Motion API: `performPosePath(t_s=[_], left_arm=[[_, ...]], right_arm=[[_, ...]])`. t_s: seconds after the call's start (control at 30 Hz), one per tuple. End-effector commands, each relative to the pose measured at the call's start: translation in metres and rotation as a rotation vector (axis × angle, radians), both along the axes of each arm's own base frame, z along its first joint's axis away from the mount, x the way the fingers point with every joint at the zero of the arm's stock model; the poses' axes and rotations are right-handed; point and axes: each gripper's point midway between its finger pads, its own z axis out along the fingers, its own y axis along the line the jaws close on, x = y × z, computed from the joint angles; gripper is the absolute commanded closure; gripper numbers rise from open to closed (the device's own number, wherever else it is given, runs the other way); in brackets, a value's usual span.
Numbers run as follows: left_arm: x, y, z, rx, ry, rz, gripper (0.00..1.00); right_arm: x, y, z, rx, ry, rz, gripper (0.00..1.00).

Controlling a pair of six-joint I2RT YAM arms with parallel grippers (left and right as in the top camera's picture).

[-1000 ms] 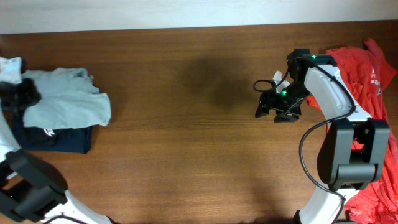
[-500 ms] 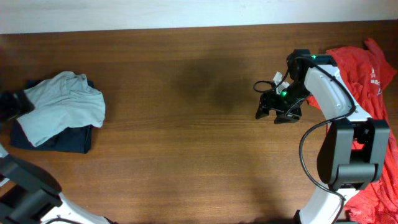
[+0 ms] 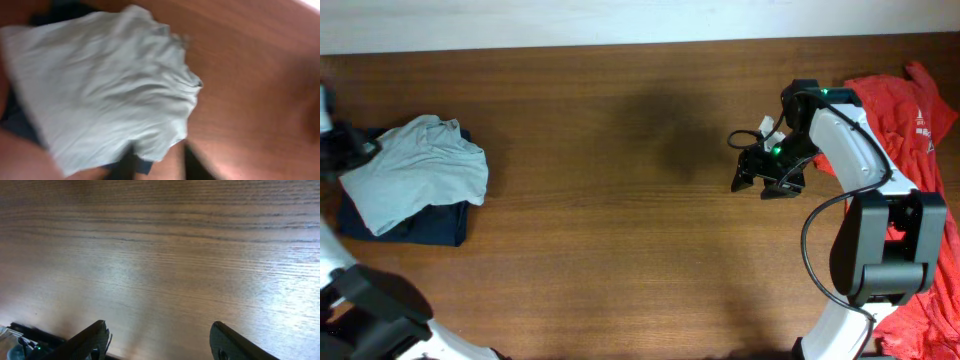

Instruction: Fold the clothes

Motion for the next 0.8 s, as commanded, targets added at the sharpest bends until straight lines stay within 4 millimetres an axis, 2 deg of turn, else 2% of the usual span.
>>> performPosePath(t_s=[0.0, 0.1, 0.13, 0.23, 0.27, 0.33, 0.4, 0.57, 0.6, 0.63, 0.67, 0.7, 0.77], left_arm=[[0.007, -0.021, -0.042, 0.026, 0.113, -0.028, 0.99], [0.01, -0.03, -0.084, 0.044, 0.183, -0.049, 0.99], [0.01, -0.031, -0.104, 0.041, 0.209, -0.041, 0.99], [0.006, -0.029, -0.14, 0.024, 0.259, 0.0, 0.99], [0.006, -0.029, -0.147, 0.018, 0.263, 0.002, 0.99], [0.004, -0.027, -0.146, -0.007, 0.27, 0.053, 1.0], [0.005, -0.028, -0.125, -0.034, 0.24, 0.064, 0.99], [0.0, -0.032, -0.023, 0.015, 0.108, 0.064, 0.89], [-0.008, -0.042, 0.025, 0.072, 0.023, 0.034, 0.86], [-0.013, -0.048, 0.046, 0.101, -0.019, 0.018, 0.84], [-0.025, -0.062, 0.083, 0.153, -0.107, -0.005, 0.82], [-0.034, -0.073, 0.104, 0.184, -0.161, -0.023, 0.81], [-0.05, -0.092, 0.132, 0.22, -0.233, -0.05, 0.78]], right_arm=[[-0.003, 0.0, 0.007, 0.007, -0.007, 0.005, 0.3], [-0.006, 0.0, 0.008, 0.007, 0.004, 0.005, 0.3], [-0.007, 0.0, 0.008, 0.007, 0.008, 0.005, 0.3], [-0.007, 0.0, 0.008, 0.008, 0.008, 0.005, 0.3], [-0.007, 0.0, 0.008, 0.008, 0.008, 0.005, 0.31], [-0.007, 0.0, 0.012, 0.008, -0.001, 0.005, 0.33], [-0.007, -0.001, 0.022, 0.007, -0.028, 0.004, 0.34], [0.007, -0.001, 0.083, 0.001, -0.224, 0.004, 0.34], [0.011, -0.001, 0.113, -0.002, -0.322, 0.005, 0.34], [0.011, -0.001, 0.131, -0.003, -0.381, 0.006, 0.34], [0.008, 0.0, 0.163, -0.006, -0.488, 0.007, 0.34], [0.006, 0.0, 0.184, -0.009, -0.559, 0.007, 0.34], [-0.003, 0.0, 0.22, -0.012, -0.689, 0.008, 0.34]])
